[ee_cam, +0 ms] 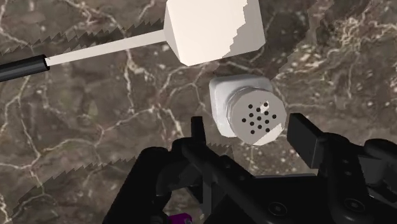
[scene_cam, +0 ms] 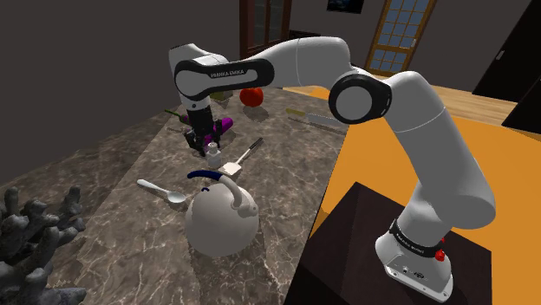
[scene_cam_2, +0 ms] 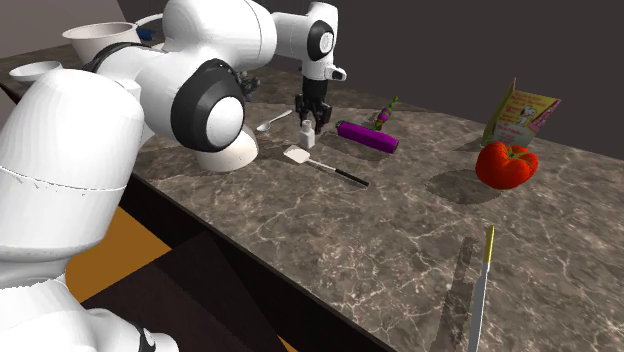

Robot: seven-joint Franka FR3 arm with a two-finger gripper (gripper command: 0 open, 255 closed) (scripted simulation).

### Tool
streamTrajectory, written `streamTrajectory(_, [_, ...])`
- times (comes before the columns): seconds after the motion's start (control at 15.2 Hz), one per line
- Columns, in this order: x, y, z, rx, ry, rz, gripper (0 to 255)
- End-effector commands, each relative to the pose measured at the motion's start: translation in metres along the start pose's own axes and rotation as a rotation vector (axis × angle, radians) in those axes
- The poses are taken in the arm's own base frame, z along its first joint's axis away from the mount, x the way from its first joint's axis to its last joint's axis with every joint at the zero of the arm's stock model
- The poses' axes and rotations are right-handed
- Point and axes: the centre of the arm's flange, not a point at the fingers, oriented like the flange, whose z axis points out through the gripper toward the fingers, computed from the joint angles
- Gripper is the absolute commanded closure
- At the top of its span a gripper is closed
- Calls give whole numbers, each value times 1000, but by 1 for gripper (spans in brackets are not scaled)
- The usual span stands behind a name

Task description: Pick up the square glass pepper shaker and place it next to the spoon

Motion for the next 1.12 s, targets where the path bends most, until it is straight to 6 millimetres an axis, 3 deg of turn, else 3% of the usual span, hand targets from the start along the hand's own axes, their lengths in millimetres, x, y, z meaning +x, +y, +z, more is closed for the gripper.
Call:
streamTrajectory(0.0, [0,0,0,0,0,0,0])
streamTrajectory(0.26, [0,0,0,0,0,0,0])
streamTrajectory(0.53, [0,0,-50,0,0,0,0])
streamTrajectory(1.06, [0,0,-50,0,0,0,0])
